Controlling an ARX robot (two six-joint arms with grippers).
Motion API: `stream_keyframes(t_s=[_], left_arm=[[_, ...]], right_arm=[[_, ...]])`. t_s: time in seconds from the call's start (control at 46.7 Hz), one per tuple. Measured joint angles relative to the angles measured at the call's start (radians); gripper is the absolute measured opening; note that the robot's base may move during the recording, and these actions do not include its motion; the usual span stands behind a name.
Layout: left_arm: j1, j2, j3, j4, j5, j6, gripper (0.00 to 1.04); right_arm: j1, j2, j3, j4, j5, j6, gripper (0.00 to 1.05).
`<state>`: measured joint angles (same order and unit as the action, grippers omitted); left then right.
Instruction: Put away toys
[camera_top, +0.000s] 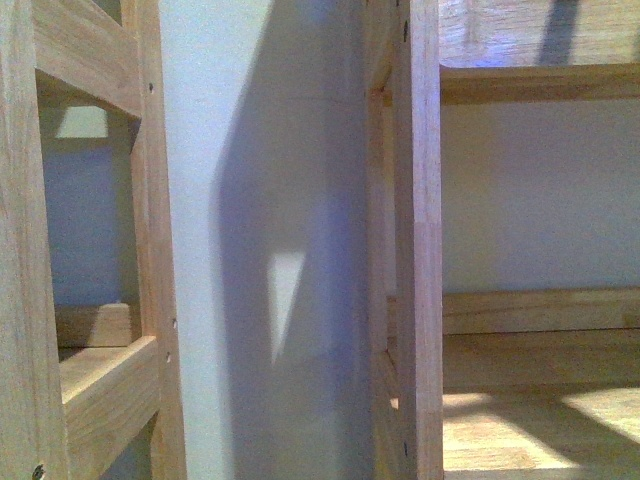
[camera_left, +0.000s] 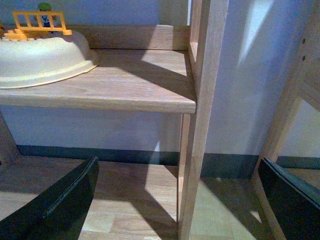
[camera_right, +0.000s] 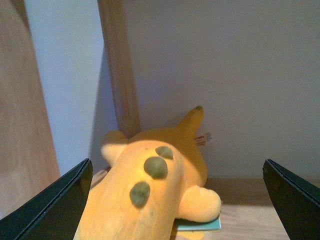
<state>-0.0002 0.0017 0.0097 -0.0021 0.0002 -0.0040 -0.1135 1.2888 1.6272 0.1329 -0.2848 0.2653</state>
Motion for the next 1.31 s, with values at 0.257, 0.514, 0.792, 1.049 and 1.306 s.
stream_keyframes(t_s=[0.257, 0.514, 0.792, 1.049, 1.306], left_arm=[[0.0, 0.0, 0.0, 0.0, 0.0, 0.0, 0.99], [0.0, 0.0, 0.0, 0.0, 0.0, 0.0, 0.99], [0.0, 0.0, 0.0, 0.0, 0.0, 0.0, 0.99], [0.0, 0.0, 0.0, 0.0, 0.0, 0.0, 0.99], [0.0, 0.0, 0.0, 0.0, 0.0, 0.0, 0.99]], right_arm=[[-0.088, -0.369, -0.48, 0.129, -0.077, 0.018, 1.04], [-0.091, -0.721, -0.855, 0.077, -0.116, 0.039, 1.04], [0.103, -0.888, -0.99, -0.351, 0.267, -0.197, 0.72], [0.11, -1.032, -1.259, -0.245, 0.284, -0.246, 0.22], [0.11, -1.103, -1.386, -0.199, 0.284, -0.256, 0.18]])
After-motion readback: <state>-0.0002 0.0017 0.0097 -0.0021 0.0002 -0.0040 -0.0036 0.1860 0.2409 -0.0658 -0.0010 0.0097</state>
